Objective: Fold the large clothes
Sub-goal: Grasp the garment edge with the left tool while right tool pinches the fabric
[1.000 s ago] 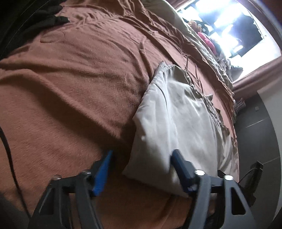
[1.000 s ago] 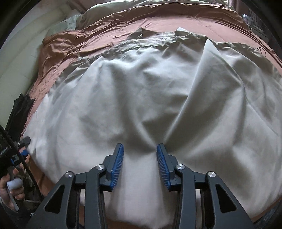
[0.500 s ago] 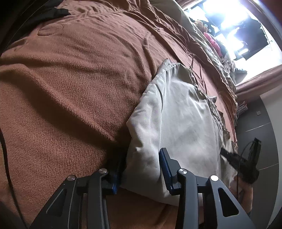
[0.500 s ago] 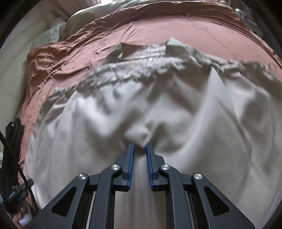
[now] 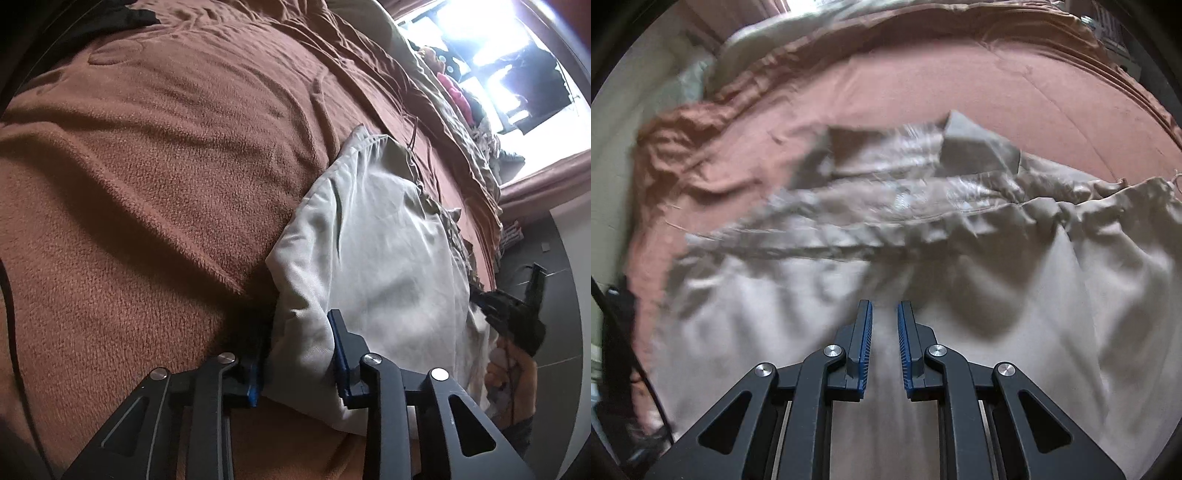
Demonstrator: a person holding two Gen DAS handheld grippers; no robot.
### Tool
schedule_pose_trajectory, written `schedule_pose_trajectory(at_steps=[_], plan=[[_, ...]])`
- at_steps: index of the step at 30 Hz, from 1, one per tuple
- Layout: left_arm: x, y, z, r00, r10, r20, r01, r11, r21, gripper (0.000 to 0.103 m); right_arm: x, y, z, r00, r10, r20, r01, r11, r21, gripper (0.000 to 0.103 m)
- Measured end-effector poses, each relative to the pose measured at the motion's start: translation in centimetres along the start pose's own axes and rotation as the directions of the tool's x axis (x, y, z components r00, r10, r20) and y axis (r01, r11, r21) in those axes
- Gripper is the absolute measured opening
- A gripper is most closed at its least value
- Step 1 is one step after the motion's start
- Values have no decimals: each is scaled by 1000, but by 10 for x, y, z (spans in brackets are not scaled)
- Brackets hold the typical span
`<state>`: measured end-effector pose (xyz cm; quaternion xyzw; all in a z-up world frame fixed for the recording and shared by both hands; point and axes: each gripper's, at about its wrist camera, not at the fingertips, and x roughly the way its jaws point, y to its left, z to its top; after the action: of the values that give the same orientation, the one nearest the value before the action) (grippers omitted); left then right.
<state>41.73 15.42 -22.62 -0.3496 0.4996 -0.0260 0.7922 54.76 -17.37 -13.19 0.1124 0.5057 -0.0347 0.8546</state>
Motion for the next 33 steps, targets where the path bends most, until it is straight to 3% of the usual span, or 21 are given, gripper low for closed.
schedule_pose_trajectory(at_steps=[2,6,11,20,28,33], plan=[[-1,0,1,1000,-8,-4,8,1000,-5,29,-24,4,-11,999,8,33,-7,1000,-20,11],[-10,-5,2,999,-49,6,49,998,-28,23,-51,6,-41,998,65,16,-64,997,-41,11],[-32,-24,4,992,-116,48,116,993,-4,19,-80,4,-89,997,77,3,-76,994,-78,11],[-67,-80,9,971,-217,95,207,973,102,17,-85,-19,-145,990,110,-86,-114,992,-46,11],[-89,-138,8,952,-288,107,260,941,216,16,-90,-21,-164,979,162,-126,-168,985,-36,12],[-95,-181,2,936,-340,91,302,910,285,16,-66,-24,-166,977,130,-170,-140,989,-46,11]])
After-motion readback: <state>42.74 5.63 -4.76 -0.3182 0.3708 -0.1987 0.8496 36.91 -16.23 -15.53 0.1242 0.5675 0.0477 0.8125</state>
